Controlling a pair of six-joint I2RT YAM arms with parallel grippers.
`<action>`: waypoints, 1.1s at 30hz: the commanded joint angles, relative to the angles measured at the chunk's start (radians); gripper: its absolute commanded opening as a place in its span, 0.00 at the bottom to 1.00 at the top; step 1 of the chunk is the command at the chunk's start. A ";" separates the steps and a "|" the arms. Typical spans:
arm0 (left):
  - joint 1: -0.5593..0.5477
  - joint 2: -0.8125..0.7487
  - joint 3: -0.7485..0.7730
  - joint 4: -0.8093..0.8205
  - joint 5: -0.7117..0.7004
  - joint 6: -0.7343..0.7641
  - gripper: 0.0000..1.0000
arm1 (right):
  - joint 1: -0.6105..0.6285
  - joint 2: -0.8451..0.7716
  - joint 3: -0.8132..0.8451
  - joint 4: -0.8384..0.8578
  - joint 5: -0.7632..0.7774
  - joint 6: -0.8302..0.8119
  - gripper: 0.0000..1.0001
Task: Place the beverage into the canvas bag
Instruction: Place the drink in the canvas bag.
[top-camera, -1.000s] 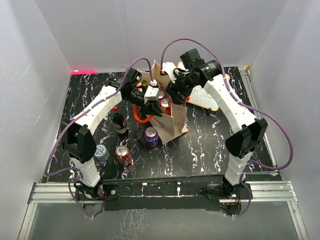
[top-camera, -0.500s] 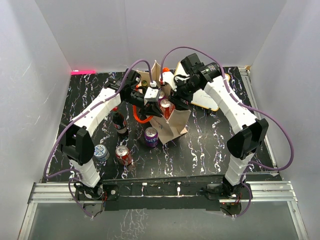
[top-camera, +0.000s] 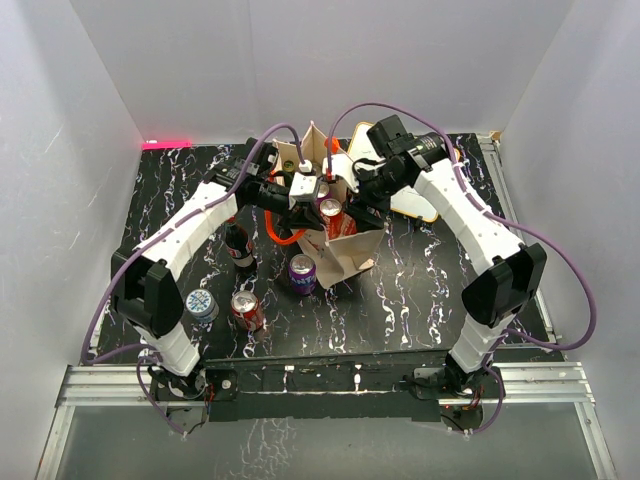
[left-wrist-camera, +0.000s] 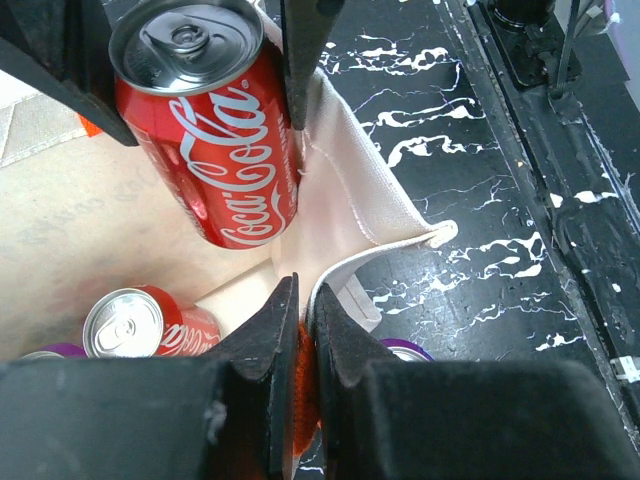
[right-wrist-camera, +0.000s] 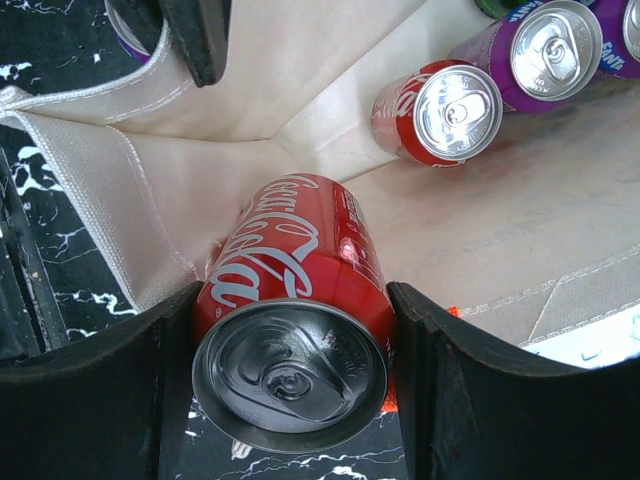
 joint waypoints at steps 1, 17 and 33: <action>0.010 -0.066 -0.048 0.136 -0.048 -0.054 0.00 | 0.006 -0.091 -0.002 -0.048 -0.120 -0.016 0.08; 0.010 -0.124 -0.137 0.220 0.003 -0.089 0.00 | 0.021 0.101 0.058 0.024 -0.016 0.184 0.08; 0.015 -0.160 -0.192 0.190 -0.014 -0.066 0.00 | 0.035 0.176 0.075 0.121 -0.024 0.314 0.08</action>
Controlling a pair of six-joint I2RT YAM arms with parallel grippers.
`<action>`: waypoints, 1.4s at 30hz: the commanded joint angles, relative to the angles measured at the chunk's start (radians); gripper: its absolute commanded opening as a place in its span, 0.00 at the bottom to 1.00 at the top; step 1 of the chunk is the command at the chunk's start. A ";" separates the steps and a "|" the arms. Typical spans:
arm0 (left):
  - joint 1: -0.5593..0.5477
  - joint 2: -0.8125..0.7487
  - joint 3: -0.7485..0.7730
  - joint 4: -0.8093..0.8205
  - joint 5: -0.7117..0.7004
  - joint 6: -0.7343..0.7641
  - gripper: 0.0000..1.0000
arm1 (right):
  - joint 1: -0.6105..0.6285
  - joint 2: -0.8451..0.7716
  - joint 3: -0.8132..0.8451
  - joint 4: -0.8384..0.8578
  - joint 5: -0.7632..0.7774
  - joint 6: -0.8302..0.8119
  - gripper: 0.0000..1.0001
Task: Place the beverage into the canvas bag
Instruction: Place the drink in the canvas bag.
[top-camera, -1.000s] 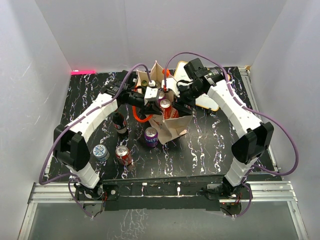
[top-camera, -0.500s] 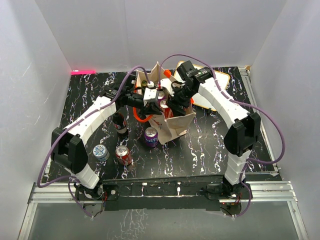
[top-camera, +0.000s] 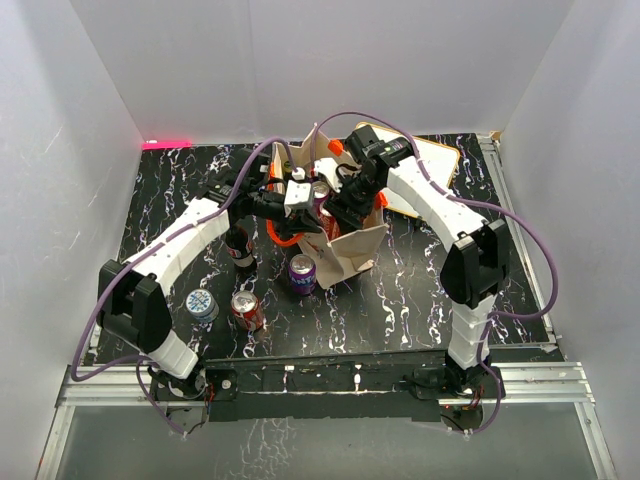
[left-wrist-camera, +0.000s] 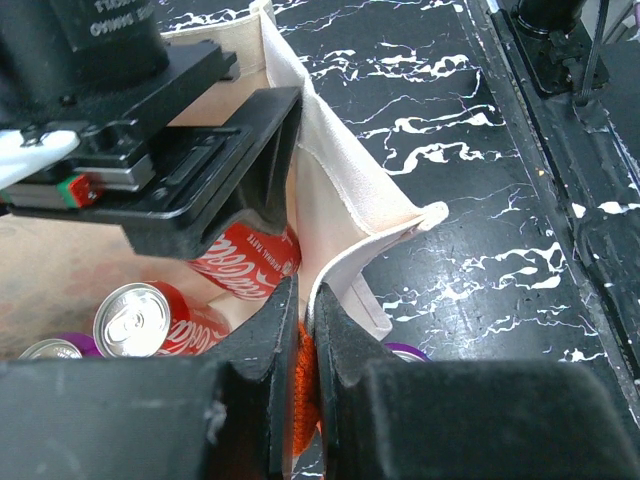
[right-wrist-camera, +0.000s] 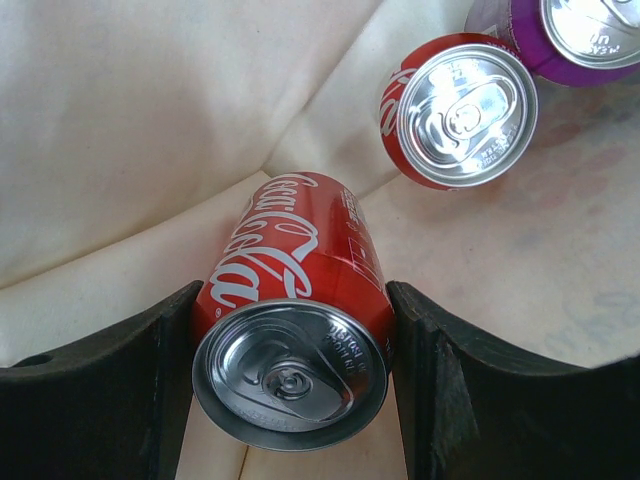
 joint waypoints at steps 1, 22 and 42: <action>0.015 -0.052 -0.016 -0.047 0.007 0.056 0.00 | 0.011 -0.002 0.069 0.036 -0.098 0.063 0.08; 0.034 -0.054 -0.004 -0.109 0.021 0.102 0.00 | 0.056 -0.001 -0.118 0.120 0.100 0.079 0.08; 0.088 -0.061 0.044 -0.084 0.066 0.026 0.00 | 0.043 -0.015 -0.234 0.107 0.317 0.043 0.08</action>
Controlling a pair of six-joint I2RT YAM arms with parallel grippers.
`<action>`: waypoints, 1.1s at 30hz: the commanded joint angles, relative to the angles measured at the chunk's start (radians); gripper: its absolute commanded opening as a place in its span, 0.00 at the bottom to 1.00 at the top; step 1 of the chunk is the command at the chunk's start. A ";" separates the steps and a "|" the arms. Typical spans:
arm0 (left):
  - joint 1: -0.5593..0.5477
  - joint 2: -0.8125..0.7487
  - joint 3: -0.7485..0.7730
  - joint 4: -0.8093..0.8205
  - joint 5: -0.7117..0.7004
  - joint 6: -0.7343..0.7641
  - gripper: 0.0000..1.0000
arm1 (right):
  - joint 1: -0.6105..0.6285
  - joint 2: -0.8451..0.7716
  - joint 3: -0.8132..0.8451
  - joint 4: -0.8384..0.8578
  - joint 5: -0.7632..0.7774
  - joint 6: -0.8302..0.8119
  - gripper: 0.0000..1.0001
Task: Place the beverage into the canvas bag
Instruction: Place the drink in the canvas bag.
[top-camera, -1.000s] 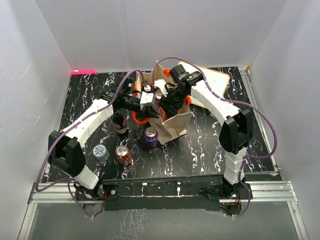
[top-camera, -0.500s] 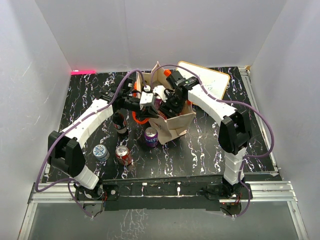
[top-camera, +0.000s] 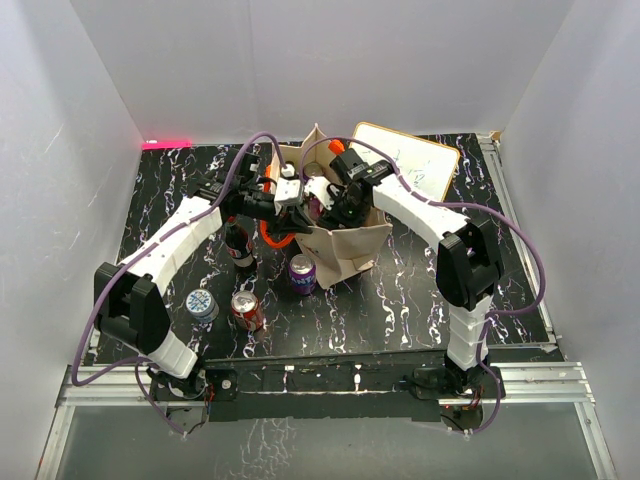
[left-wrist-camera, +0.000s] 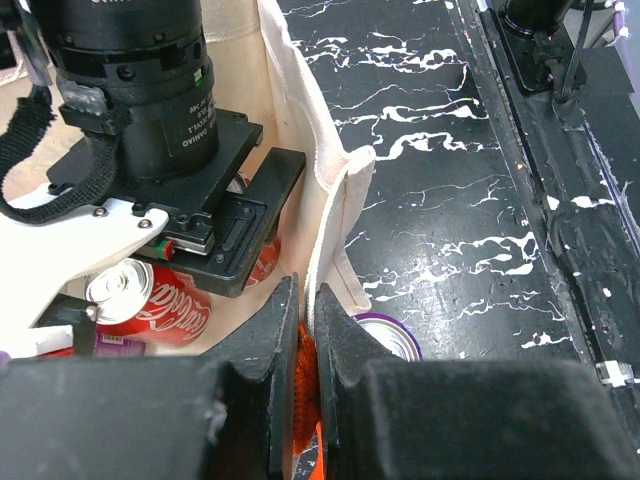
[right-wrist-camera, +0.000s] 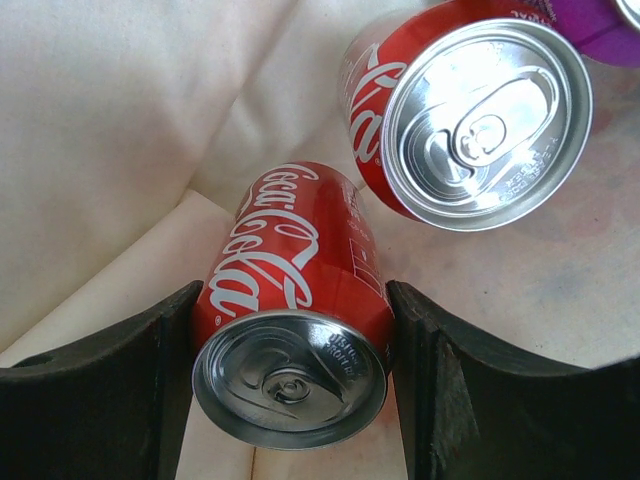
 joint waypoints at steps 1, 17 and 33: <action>0.032 -0.043 0.053 0.009 0.034 -0.001 0.00 | -0.020 -0.033 -0.046 -0.094 0.123 -0.041 0.08; 0.034 -0.005 0.043 0.016 0.071 0.015 0.00 | -0.039 -0.055 -0.242 0.007 0.131 -0.080 0.08; 0.035 0.019 0.058 0.009 0.079 0.032 0.00 | -0.046 -0.047 -0.191 -0.008 0.124 -0.100 0.53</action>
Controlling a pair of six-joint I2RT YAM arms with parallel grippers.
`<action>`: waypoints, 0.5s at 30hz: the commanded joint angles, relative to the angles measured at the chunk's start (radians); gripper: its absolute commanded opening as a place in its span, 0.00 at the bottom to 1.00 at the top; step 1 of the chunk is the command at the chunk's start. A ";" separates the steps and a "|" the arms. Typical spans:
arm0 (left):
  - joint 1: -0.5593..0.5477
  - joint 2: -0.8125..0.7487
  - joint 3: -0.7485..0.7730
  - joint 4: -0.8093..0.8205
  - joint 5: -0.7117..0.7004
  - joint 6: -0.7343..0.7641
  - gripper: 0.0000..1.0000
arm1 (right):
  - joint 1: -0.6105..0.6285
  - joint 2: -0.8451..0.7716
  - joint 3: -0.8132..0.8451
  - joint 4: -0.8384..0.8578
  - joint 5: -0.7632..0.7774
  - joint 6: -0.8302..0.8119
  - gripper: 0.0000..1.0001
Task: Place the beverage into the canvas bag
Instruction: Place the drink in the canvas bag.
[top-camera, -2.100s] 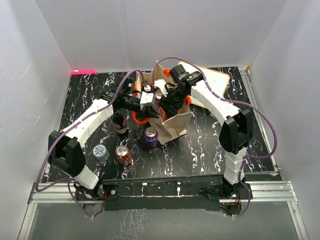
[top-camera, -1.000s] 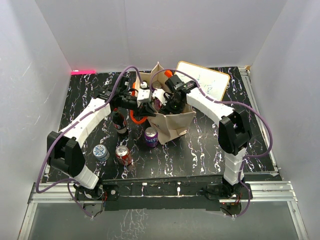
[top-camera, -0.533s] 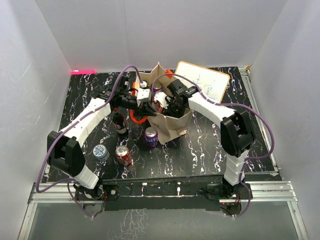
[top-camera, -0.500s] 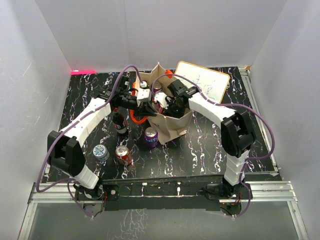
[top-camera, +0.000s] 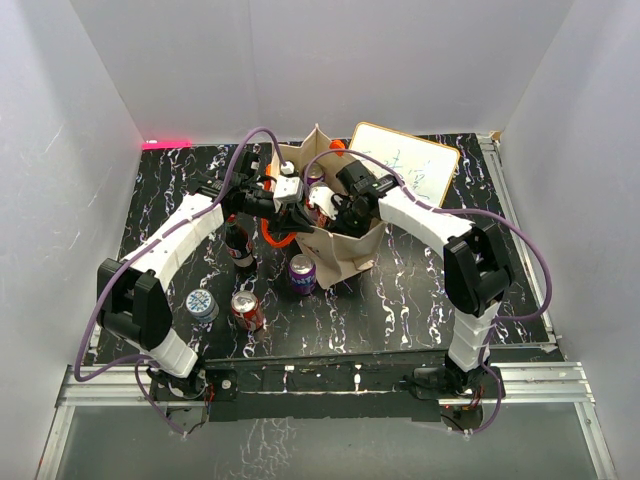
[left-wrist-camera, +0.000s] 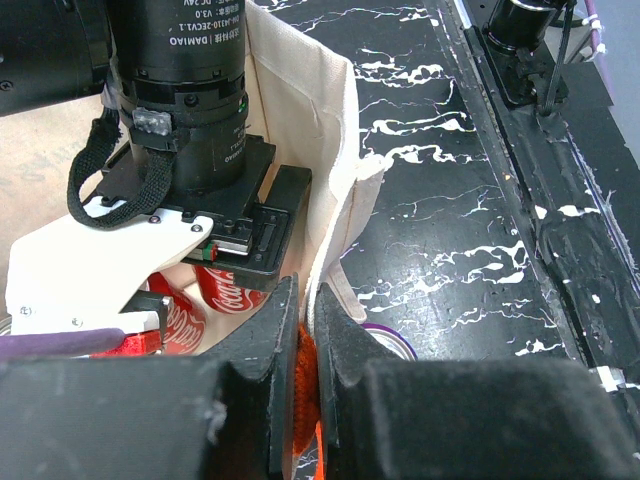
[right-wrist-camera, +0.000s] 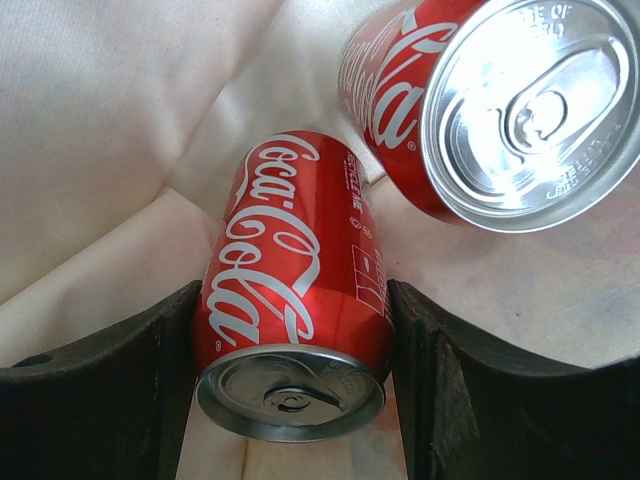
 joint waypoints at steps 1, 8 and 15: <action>0.028 -0.007 0.035 0.014 0.030 0.037 0.00 | -0.039 0.028 0.027 -0.188 0.109 -0.031 0.57; 0.027 0.002 0.032 0.006 0.033 0.056 0.00 | -0.045 0.018 0.069 -0.190 0.074 -0.025 0.77; 0.028 0.001 0.022 -0.020 0.031 0.085 0.00 | -0.051 -0.009 0.098 -0.178 0.034 -0.016 0.88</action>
